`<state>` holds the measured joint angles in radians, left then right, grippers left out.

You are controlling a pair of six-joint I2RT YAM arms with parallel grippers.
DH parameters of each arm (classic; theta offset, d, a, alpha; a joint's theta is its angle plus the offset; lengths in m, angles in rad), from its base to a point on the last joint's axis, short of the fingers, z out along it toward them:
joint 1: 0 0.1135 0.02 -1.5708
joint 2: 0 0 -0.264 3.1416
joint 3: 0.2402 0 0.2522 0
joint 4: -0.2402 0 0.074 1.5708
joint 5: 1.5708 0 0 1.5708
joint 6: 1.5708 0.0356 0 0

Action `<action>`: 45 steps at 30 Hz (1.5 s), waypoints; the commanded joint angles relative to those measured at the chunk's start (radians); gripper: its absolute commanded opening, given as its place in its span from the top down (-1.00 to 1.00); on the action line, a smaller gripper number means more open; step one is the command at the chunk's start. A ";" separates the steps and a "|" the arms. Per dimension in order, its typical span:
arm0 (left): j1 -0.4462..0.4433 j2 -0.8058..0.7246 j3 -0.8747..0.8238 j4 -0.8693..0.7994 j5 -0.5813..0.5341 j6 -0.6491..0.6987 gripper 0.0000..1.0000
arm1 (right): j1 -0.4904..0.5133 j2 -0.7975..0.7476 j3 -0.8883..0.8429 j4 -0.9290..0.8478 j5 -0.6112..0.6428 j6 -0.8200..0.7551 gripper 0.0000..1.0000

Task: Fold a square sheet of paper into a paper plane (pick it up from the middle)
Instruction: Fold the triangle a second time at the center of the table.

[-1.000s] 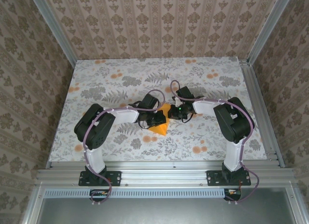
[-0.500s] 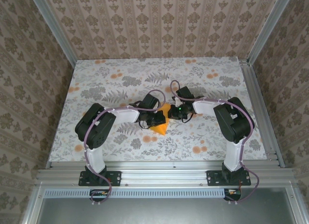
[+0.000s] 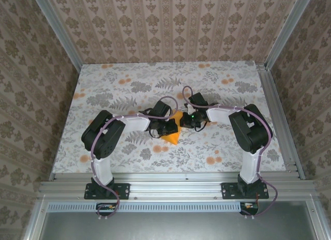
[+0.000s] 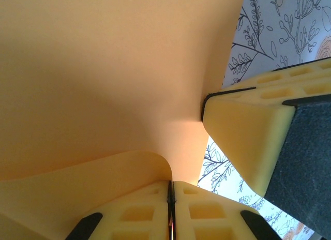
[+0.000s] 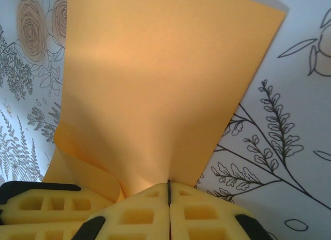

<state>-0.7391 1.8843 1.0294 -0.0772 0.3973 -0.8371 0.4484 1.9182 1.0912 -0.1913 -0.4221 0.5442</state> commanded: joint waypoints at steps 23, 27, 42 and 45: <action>-0.003 -0.032 -0.049 0.068 0.035 0.082 0.17 | -0.002 0.015 -0.013 -0.060 -0.004 -0.028 0.80; -0.002 -0.059 -0.077 0.096 0.043 0.084 0.22 | -0.005 0.016 -0.010 -0.059 -0.011 -0.026 0.80; 0.012 -0.065 -0.100 0.140 0.070 0.086 0.54 | -0.007 0.017 -0.002 -0.060 -0.022 -0.025 0.82; 0.015 -0.057 -0.096 0.144 0.063 0.086 0.59 | -0.006 0.016 -0.001 -0.061 -0.023 -0.026 0.82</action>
<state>-0.7315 1.8362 0.9417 0.0547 0.4530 -0.7731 0.4419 1.9182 1.0912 -0.1944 -0.4297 0.5293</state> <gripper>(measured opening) 0.209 0.092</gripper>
